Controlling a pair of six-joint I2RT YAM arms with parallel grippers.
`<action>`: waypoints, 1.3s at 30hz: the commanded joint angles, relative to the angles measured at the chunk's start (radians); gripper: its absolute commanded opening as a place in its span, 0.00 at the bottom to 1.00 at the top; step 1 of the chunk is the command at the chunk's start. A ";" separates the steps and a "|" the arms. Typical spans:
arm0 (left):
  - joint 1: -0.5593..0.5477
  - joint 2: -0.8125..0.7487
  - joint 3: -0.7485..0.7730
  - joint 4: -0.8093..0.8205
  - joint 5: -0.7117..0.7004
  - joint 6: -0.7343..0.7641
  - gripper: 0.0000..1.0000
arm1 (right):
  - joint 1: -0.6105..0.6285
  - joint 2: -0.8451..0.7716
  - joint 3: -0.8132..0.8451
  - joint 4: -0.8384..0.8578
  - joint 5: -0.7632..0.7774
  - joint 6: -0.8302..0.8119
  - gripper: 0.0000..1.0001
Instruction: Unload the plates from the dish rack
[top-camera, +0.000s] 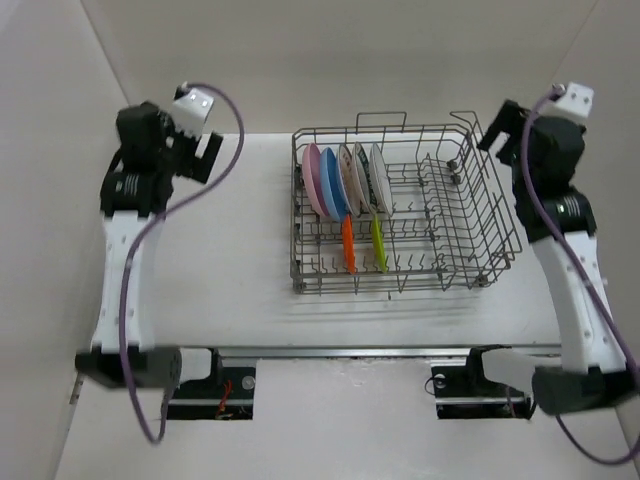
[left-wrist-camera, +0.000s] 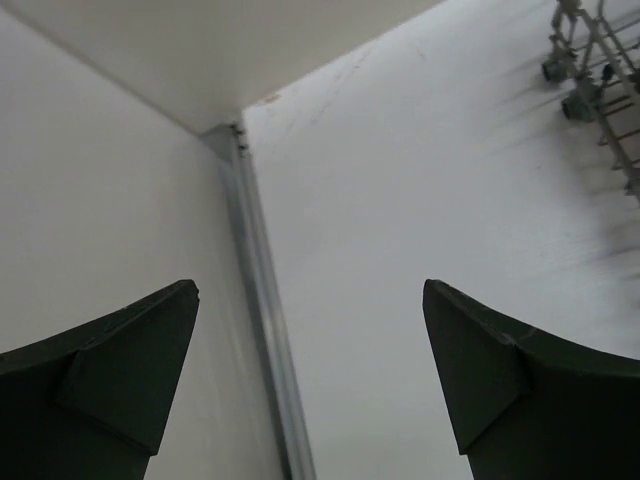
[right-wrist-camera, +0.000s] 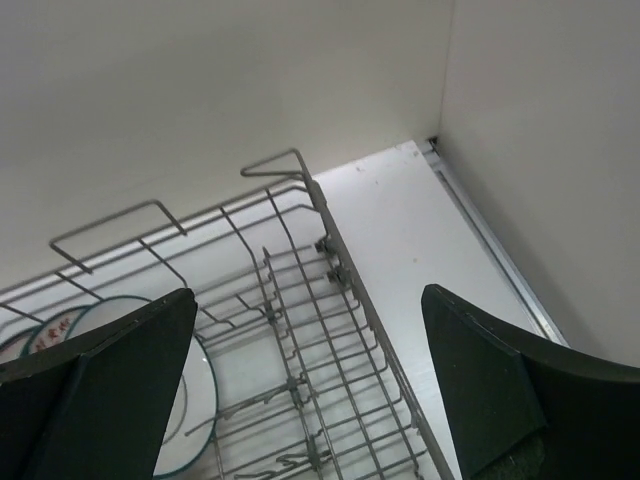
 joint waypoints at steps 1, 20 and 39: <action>-0.047 0.206 0.275 -0.169 0.151 -0.084 0.92 | -0.002 0.195 0.222 -0.158 -0.048 -0.057 1.00; -0.425 0.694 0.647 -0.174 0.088 -0.533 0.80 | 0.018 0.246 0.038 -0.089 0.178 0.025 1.00; -0.508 0.834 0.624 -0.223 -0.327 -0.537 0.54 | 0.018 0.243 -0.053 -0.071 0.140 0.035 1.00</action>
